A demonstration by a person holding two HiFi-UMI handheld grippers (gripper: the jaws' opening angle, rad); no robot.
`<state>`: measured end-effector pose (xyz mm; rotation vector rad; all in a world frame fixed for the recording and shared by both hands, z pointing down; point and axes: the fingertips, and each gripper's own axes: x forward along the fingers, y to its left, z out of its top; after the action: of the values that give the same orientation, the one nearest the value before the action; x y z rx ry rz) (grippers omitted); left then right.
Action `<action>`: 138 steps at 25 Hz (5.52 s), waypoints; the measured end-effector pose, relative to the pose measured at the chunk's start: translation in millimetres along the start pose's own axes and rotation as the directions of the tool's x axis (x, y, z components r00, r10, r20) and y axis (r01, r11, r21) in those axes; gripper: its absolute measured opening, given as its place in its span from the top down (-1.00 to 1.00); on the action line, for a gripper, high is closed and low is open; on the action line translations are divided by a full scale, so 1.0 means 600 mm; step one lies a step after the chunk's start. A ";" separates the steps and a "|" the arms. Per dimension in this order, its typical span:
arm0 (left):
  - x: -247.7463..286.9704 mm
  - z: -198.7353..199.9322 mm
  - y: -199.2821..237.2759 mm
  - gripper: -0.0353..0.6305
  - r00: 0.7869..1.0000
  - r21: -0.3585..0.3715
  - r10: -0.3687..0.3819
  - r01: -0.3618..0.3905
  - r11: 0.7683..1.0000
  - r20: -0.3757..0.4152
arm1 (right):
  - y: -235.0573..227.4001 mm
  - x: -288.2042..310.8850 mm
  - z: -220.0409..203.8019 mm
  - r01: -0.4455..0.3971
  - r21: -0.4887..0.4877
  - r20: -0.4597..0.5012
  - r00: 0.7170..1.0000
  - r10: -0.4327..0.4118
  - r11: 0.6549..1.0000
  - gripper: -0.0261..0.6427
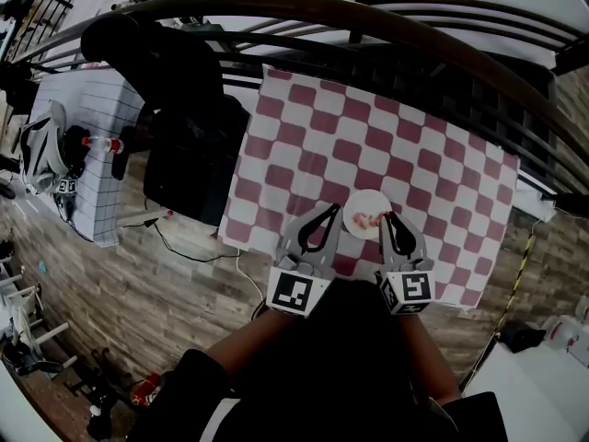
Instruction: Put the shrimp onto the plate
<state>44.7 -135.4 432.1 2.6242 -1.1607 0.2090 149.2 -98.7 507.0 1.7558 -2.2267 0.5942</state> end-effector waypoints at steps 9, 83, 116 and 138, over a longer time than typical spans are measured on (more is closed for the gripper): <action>0.019 -0.017 -0.005 0.87 0.999 -0.001 0.033 -0.033 0.999 -0.025 | -0.029 0.025 -0.044 -0.020 -0.002 -0.050 0.999 0.020 1.000 0.78; -0.037 -0.059 0.038 0.87 0.980 0.006 0.177 -0.177 0.984 -0.086 | -0.047 0.166 -0.277 -0.132 -0.011 -0.329 0.937 0.121 0.991 0.69; -0.074 0.045 -0.036 0.87 0.991 0.076 -0.116 0.111 0.991 0.068 | 0.091 -0.101 0.107 0.083 0.015 0.248 0.965 -0.084 0.996 0.93; -0.072 0.055 -0.026 0.87 0.990 0.101 -0.121 0.113 0.988 0.076 | 0.106 -0.110 0.158 0.131 -0.025 0.315 0.942 -0.116 0.991 0.93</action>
<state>28.0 -104.8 387.3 2.7998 -1.0418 0.1389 109.4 -72.1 384.0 2.0708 -2.2806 0.2482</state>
